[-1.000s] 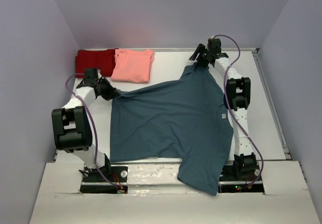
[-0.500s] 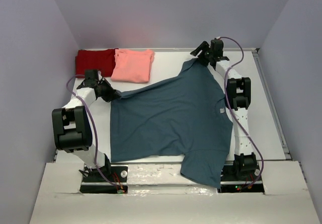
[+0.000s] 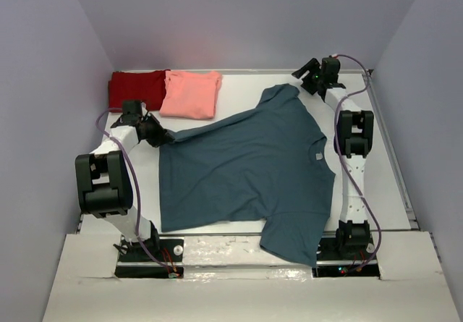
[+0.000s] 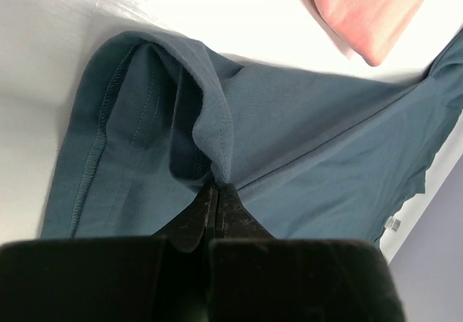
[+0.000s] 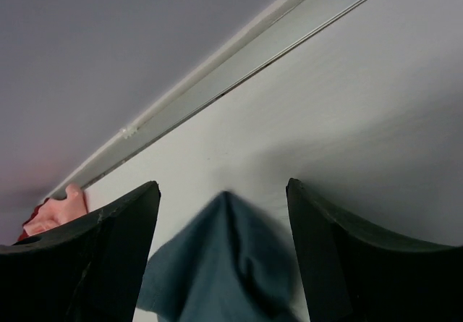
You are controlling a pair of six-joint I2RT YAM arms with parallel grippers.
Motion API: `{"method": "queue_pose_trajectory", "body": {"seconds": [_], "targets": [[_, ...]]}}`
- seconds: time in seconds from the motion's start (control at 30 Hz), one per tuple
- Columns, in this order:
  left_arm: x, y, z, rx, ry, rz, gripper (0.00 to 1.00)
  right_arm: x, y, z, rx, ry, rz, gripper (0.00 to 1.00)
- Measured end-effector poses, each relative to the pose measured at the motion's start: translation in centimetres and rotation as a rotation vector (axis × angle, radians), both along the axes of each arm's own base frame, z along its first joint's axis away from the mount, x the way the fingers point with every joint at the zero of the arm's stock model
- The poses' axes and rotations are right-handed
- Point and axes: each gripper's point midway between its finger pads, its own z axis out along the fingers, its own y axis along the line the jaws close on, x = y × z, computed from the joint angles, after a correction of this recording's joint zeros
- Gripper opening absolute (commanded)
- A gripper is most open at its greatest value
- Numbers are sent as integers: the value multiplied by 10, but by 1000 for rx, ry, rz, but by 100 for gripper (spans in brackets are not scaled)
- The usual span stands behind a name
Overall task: Fold and stack the t-shirts
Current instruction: Grap the side of the flattened tshirt furthest away from the robot with both arms
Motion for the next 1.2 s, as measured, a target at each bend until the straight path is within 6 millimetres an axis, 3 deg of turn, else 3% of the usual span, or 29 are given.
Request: {"method": "queue_pose_trajectory", "body": {"seconds": [0.27, 0.37, 0.7, 1.1, 1.2], "targets": [[-1, 0, -11, -4, 29, -1, 0, -7, -62, 3, -29, 21, -49, 76], [0, 0, -12, -5, 33, -1, 0, -11, -68, 6, -38, 27, -39, 71], [1, -1, -12, -9, 30, -13, 0, -29, -35, 1, 40, 85, 88, 68], [4, -2, -11, -9, 24, -18, 0, -38, -8, -8, 126, 122, 163, 66], [4, -2, -11, -9, 24, -18, 0, -38, 7, -8, 133, 123, 189, 65]]}}
